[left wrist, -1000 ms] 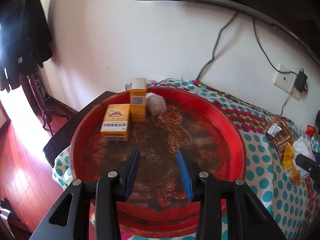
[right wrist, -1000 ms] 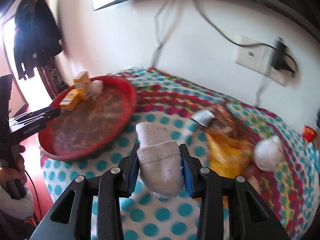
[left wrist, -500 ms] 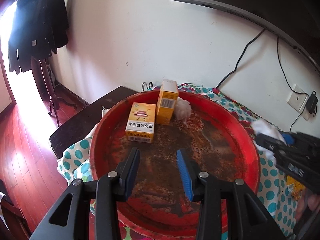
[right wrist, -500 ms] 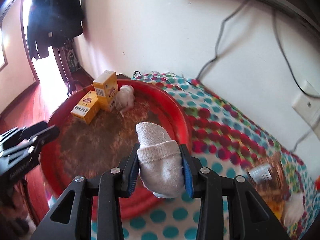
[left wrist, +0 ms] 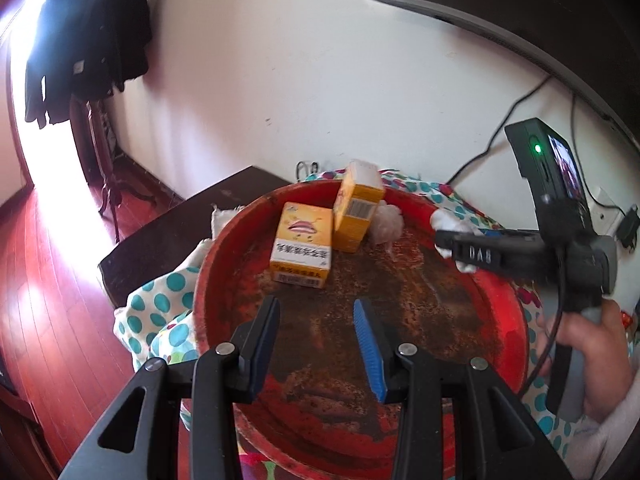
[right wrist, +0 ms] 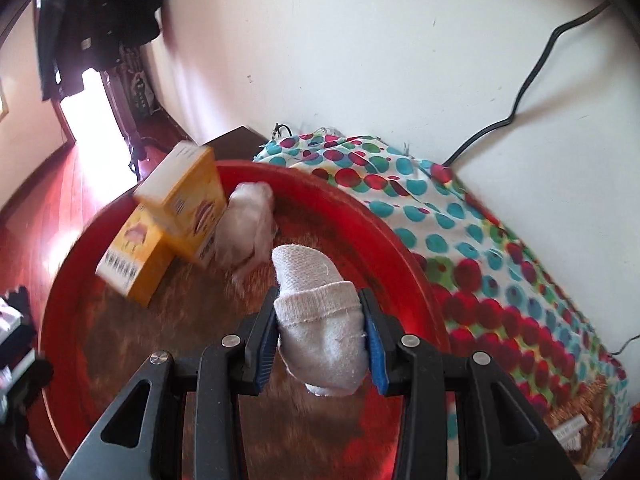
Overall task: Organize objects
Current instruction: 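Carry the rolled white sock to the red tray and release it with the right gripper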
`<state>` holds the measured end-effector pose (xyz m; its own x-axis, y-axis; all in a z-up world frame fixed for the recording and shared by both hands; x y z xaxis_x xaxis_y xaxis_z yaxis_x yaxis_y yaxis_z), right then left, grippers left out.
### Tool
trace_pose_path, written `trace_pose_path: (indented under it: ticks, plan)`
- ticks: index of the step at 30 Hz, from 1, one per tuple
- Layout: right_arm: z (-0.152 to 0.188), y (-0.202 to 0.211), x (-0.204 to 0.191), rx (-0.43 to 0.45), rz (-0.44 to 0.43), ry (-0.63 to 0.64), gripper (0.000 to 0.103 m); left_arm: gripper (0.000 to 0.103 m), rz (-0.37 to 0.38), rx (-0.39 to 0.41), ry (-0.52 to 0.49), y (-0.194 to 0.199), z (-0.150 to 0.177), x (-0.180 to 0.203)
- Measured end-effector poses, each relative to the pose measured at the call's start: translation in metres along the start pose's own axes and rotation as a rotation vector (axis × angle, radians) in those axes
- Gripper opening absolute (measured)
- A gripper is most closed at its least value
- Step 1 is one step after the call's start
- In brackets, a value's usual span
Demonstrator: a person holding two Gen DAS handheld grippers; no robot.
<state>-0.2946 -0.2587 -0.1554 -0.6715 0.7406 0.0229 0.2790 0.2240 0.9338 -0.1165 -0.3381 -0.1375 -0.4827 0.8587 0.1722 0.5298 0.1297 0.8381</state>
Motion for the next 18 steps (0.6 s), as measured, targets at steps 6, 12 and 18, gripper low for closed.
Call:
trace_pose_path:
  ticks: [6, 12, 18]
  plan:
    - [-0.025, -0.023, -0.005, -0.029, 0.009, 0.006, 0.037, 0.04, 0.015, -0.007, 0.029, -0.004, 0.001, -0.005]
    - [-0.028, -0.032, -0.006, -0.044, 0.043, 0.006, 0.06, 0.04, 0.005, -0.025, 0.003, -0.011, 0.003, 0.001]
    - [0.0, 0.006, 0.005, 0.021, 0.047, 0.013, 0.065, 0.04, 0.004, -0.02, 0.0, -0.01, 0.003, 0.002]
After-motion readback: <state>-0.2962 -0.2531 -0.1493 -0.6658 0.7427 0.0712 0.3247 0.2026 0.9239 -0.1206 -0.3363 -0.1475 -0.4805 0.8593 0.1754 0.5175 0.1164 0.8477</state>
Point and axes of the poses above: each gripper's, at about its wrist camera, not at the fingertips, and y roughly against the way its jaws point, x to its right, z to its underside, the point moved 9 cm from there along -y, roughly the way its jaws point, and after that the axes turned 14 degrees about -x, right-handed, at the moved point
